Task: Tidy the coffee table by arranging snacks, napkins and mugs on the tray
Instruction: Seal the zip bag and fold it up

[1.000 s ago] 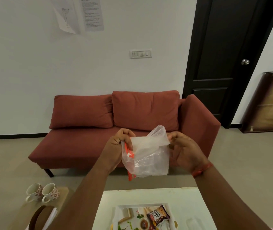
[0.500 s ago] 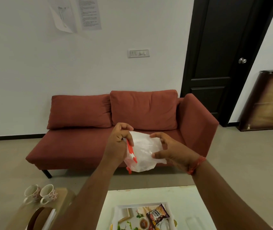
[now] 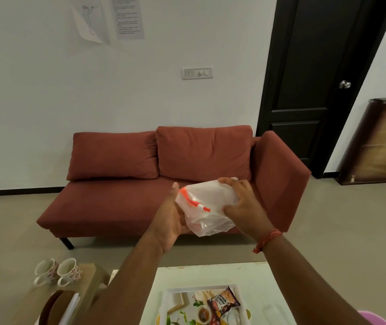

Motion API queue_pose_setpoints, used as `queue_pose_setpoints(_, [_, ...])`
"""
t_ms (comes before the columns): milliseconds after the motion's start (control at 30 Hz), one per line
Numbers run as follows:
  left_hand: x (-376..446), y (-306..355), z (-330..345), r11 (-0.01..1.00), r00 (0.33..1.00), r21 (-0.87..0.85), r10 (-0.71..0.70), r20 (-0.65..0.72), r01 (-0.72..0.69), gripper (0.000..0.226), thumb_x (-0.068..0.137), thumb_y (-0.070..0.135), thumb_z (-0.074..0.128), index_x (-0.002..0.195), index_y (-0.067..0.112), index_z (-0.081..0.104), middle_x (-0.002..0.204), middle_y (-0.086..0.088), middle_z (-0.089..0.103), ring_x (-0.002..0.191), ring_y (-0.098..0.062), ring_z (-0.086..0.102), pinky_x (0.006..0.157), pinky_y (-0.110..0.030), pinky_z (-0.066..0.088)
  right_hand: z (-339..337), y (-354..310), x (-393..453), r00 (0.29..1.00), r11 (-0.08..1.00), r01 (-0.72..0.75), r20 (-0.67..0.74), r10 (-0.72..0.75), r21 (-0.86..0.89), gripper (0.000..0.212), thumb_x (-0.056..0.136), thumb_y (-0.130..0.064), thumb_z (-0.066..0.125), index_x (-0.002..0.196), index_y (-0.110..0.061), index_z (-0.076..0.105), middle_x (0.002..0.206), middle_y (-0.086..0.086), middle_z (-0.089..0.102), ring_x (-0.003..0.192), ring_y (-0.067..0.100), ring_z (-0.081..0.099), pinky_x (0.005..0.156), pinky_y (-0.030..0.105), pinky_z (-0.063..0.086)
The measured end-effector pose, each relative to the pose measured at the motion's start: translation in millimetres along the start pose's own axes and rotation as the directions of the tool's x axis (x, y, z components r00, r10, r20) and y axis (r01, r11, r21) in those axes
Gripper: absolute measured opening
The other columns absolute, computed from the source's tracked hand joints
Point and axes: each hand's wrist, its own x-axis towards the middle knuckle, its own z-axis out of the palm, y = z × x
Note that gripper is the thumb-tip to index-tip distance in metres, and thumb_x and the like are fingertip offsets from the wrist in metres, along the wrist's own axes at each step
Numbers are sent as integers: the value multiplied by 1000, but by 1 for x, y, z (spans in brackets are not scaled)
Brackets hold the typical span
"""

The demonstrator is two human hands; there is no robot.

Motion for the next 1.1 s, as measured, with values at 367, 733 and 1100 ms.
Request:
queue_pose_setpoints(367, [15,-12,-4,937,979,311,191,-75,-159,66,89,3,68,140,31,37,128,-1,59,113,-22,61,81,-41,62,6,12,1,965,922,-91,-195,175,377,53,90,-2,64,128,-36,51,120,-10,57,109,16,58,70,15,55])
queue_pose_setpoints(733, [43,-37,-8,960,960,238,196,-201,-146,40,94,12,64,131,19,48,120,-3,68,105,-23,69,90,-51,58,21,22,-14,973,852,-186,-31,231,489,76,94,-9,64,151,-40,26,133,-16,48,118,14,57,83,29,59])
queue_pose_setpoints(1100, [55,-123,50,977,974,144,-178,140,158,41,94,16,65,131,25,50,120,-12,68,100,-33,71,77,-46,61,2,90,-80,817,842,-308,-331,473,443,84,83,-3,59,148,-48,28,135,-21,50,123,13,56,93,45,57])
